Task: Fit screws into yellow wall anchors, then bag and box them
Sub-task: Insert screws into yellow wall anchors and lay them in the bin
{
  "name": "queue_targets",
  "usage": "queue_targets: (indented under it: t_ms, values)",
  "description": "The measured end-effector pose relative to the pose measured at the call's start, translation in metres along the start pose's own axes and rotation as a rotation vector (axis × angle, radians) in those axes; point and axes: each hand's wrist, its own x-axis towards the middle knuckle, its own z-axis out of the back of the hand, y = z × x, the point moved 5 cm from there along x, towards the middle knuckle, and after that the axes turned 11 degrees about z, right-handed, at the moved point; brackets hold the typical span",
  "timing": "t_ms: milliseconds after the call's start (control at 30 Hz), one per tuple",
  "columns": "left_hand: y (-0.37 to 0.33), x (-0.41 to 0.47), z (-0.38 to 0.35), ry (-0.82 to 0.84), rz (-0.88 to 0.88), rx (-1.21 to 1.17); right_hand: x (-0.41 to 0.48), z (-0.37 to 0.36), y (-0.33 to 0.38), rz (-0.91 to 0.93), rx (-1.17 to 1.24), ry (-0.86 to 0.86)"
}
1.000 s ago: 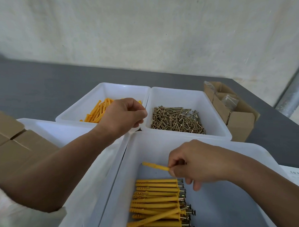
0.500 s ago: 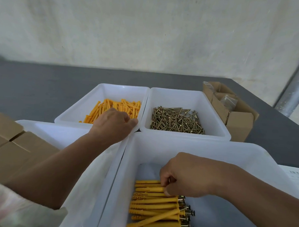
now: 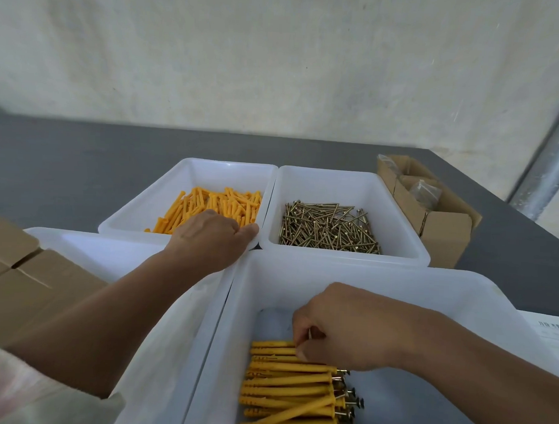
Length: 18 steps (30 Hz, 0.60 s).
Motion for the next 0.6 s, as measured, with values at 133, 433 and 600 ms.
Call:
queue_targets:
  t_ms: [133,433,600]
  values:
    - [0.000,0.001,0.000,-0.005,0.025,0.008,-0.002,0.030,-0.001,-0.014,0.003,-0.301]
    - [-0.001,0.000,0.001,0.001,0.063,-0.039,0.005,0.075,-0.064,-0.351,0.026,-0.633]
    - [0.001,-0.001,-0.001,0.013,0.075,-0.033,0.024,0.069,-0.107,-0.569,0.022,-0.423]
